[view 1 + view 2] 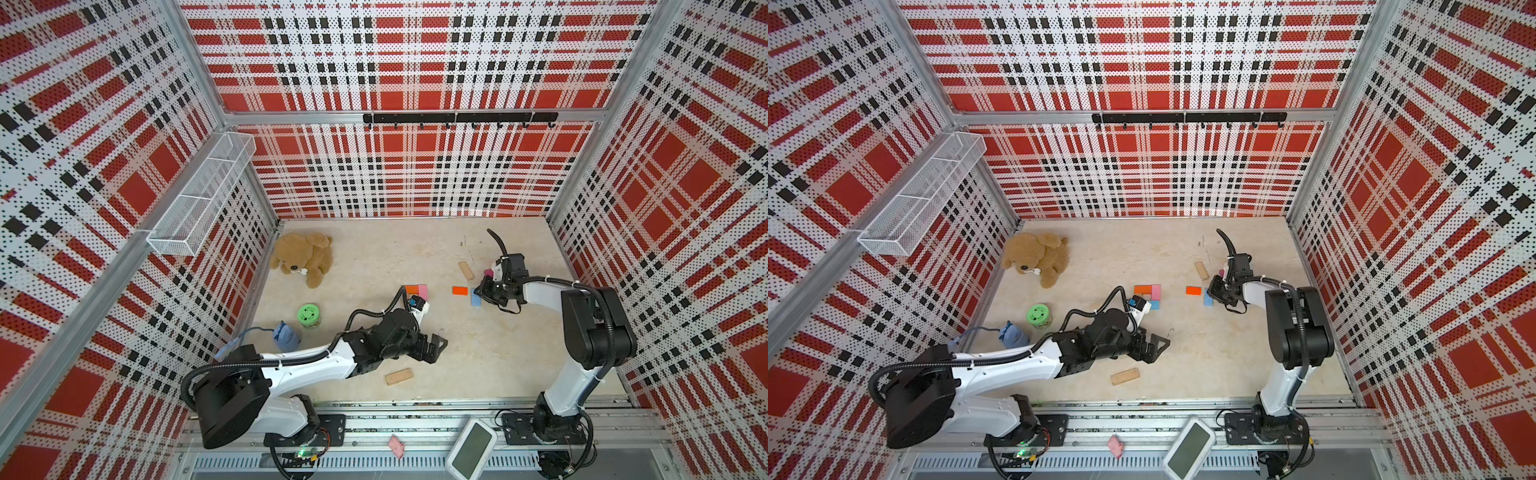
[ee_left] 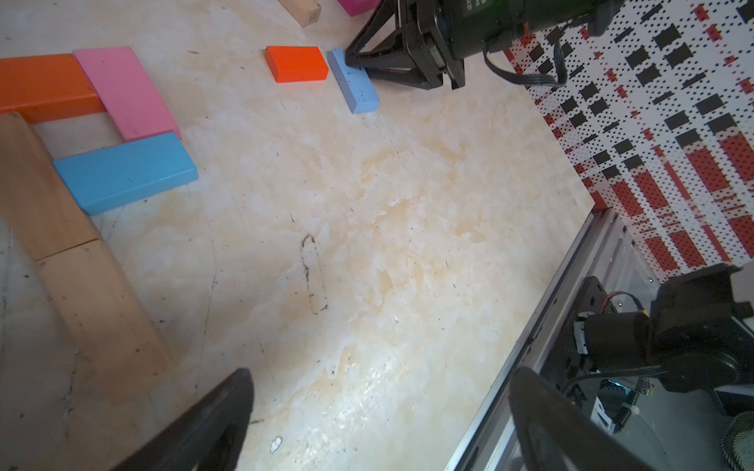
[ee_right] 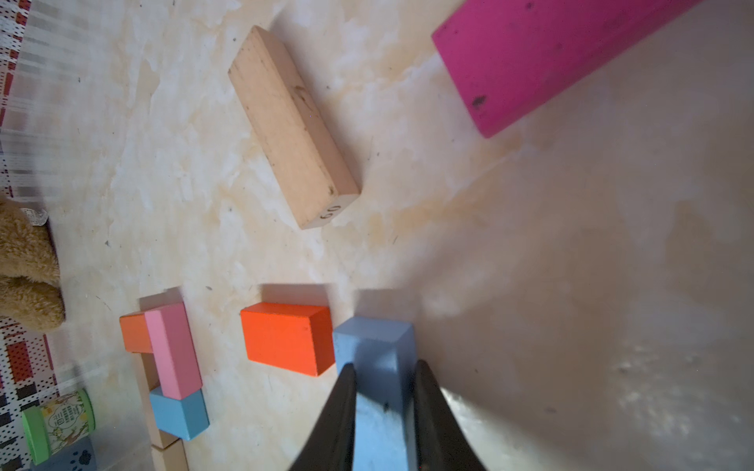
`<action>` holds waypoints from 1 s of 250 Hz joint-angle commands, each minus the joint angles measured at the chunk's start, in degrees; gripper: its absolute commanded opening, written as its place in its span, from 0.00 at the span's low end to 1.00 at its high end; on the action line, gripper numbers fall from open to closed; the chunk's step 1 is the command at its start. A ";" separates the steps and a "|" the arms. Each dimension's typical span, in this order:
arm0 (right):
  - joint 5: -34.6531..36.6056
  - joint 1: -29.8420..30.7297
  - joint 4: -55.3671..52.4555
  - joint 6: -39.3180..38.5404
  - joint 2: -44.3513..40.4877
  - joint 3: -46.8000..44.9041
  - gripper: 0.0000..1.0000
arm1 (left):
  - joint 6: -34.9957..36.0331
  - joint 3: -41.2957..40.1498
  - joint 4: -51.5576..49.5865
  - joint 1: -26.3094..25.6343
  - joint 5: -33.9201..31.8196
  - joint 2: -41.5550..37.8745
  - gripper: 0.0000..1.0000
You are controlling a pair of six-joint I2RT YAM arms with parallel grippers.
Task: Assemble the letter p with building blocks
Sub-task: Adjust the building block at the center of the board.
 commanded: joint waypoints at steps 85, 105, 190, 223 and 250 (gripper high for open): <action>-0.51 0.22 0.67 -0.54 1.63 0.56 0.24 | 0.77 1.42 1.15 0.54 0.08 -0.06 0.99; -0.26 0.41 0.19 -0.86 1.61 0.83 0.24 | 0.76 1.44 1.12 0.60 0.05 -0.09 1.00; 0.61 1.28 -1.11 -1.88 1.55 1.15 0.24 | 0.91 1.33 1.15 0.63 0.00 -0.42 0.99; 0.92 1.56 -1.44 -2.04 1.54 1.37 0.24 | 0.85 1.33 1.15 0.71 0.09 -0.29 0.99; 0.72 1.65 -1.44 -2.20 1.62 1.48 0.24 | 0.84 1.33 1.15 0.72 0.08 -0.34 1.00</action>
